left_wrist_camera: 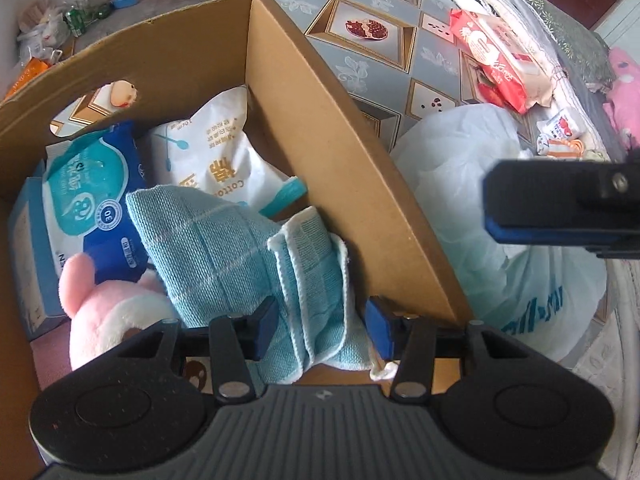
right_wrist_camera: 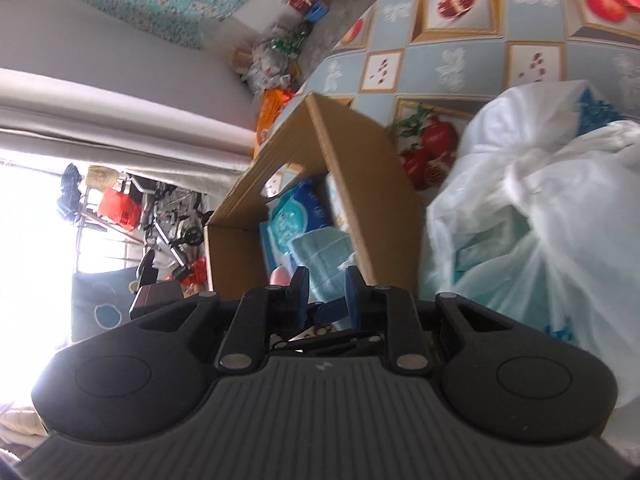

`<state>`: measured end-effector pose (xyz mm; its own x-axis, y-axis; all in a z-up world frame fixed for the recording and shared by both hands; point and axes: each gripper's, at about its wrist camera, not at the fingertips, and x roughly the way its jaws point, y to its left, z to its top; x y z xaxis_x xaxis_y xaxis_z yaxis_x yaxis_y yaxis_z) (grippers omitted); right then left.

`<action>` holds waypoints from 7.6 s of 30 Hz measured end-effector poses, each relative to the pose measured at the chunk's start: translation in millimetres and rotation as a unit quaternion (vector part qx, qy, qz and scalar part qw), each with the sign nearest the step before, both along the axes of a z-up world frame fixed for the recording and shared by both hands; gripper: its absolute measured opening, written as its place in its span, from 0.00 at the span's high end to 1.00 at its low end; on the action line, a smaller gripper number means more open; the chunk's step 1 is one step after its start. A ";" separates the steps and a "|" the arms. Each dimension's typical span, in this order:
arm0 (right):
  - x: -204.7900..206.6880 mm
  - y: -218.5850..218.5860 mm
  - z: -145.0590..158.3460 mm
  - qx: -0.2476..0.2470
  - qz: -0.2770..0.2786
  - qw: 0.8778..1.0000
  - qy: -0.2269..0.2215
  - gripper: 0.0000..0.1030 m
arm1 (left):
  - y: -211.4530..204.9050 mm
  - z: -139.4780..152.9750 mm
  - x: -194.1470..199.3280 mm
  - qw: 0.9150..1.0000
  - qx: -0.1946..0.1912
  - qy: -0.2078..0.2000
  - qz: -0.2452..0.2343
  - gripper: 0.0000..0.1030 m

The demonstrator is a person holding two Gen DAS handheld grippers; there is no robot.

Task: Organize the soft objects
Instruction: 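Carry the blue towel into the box with both tools and release it, then move both tools back toward the green scrunchie and striped cloth, then grasp the green scrunchie with the left tool while the right tool grasps the orange-striped cloth, then carry the scrunchie and striped cloth over the box with both tools, then lower the scrunchie and striped cloth into the box and open both tools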

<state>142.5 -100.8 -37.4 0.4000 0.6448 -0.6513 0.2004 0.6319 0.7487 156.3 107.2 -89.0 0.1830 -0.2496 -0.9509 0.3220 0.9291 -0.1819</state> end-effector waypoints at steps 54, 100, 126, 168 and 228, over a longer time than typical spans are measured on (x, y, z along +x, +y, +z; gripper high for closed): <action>-15.4 -361.1 -84.8 -0.077 -0.113 0.989 0.053 0.49 | -327.4 36.6 23.6 0.998 -0.014 -0.046 -0.033 0.34; 23.6 -354.5 -48.6 -0.226 0.237 0.937 -0.118 0.48 | -364.6 -31.0 -23.0 0.999 0.004 0.024 -0.032 0.29; 62.3 -307.9 -105.0 -0.242 0.299 0.918 -0.095 0.56 | -325.9 -24.8 -32.3 0.998 -0.028 0.048 0.021 0.73; -39.0 47.2 19.0 -0.004 0.138 0.990 -0.009 0.56 | 65.3 98.8 -125.0 0.968 -0.029 -0.029 0.248 0.72; -55.1 15.3 20.4 -0.181 0.061 0.982 -0.003 0.45 | 20.0 -10.1 -99.7 0.991 0.027 0.091 0.090 0.50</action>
